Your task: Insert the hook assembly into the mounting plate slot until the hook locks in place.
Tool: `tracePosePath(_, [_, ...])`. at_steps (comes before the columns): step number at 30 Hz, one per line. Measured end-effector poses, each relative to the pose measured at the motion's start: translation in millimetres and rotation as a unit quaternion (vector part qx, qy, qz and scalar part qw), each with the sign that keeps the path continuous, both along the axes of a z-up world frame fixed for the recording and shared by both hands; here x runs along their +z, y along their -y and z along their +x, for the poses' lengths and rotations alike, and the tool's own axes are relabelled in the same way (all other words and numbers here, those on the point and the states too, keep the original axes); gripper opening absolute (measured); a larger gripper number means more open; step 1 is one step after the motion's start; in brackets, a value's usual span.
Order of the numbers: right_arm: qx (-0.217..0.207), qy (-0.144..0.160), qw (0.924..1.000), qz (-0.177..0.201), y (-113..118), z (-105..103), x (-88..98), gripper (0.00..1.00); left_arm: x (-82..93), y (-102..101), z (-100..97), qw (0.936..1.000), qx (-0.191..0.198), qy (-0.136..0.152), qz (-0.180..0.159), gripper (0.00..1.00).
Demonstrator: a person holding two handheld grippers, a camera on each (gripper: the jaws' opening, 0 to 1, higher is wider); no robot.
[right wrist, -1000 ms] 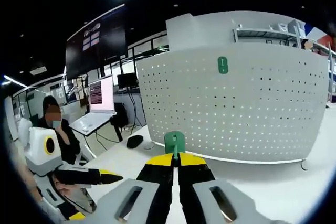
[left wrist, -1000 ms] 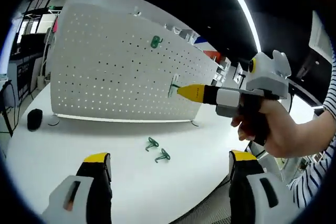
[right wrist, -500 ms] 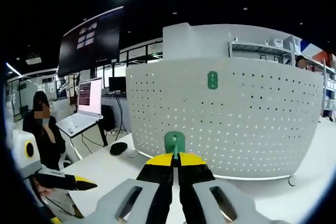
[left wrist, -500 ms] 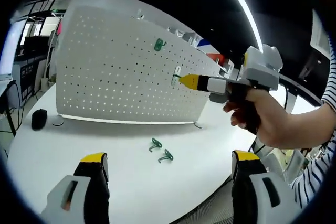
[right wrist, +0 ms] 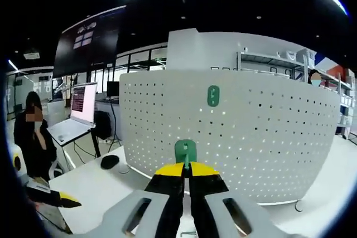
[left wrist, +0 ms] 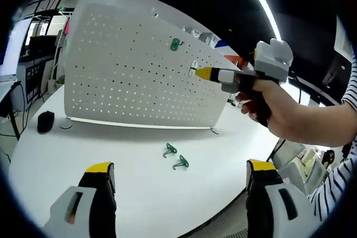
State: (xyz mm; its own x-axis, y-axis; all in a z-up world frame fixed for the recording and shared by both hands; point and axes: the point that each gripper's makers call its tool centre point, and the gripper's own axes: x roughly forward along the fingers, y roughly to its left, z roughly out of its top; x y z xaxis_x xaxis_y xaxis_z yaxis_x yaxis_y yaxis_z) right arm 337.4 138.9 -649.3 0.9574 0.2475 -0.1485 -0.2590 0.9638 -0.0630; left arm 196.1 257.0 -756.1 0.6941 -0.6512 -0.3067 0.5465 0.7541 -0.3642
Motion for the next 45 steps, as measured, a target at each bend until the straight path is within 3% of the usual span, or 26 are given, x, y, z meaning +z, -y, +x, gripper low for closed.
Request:
tracePosePath(4, [-0.001, 0.008, 0.9999, -0.013, 2.4, 14.4, 4.5, 0.0, -0.2, -3.5, 3.0, 0.9999, 0.01, -0.002, -0.005, 0.99])
tracePosePath(17, [-0.033, 0.029, 0.999, -0.005, 22.8, 53.5, 27.8, 0.0, -1.0, -3.3, 1.3, 0.9999, 0.01, -0.004, 0.0, 0.97])
tracePosePath(35, [-0.078, 0.055, 0.9954, -0.007, 47.7, 89.1, 54.8, 0.0, -5.5, -1.4, 0.8, 0.9999, 0.001, -0.007, 0.01, 0.96])
tracePosePath(39, [-0.09, 0.057, 0.9941, 0.019, 51.7, 95.1, 58.0, 0.0, -6.9, -3.4, 1.7, 0.9999, 0.006, -0.009, 0.013, 0.97])
tracePosePath(45, [-0.105, 0.068, 0.992, 0.02, 55.3, 101.9, 67.0, 0.0, -7.6, -3.0, 1.8, 0.9999, 0.006, -0.011, 0.012, 0.96])
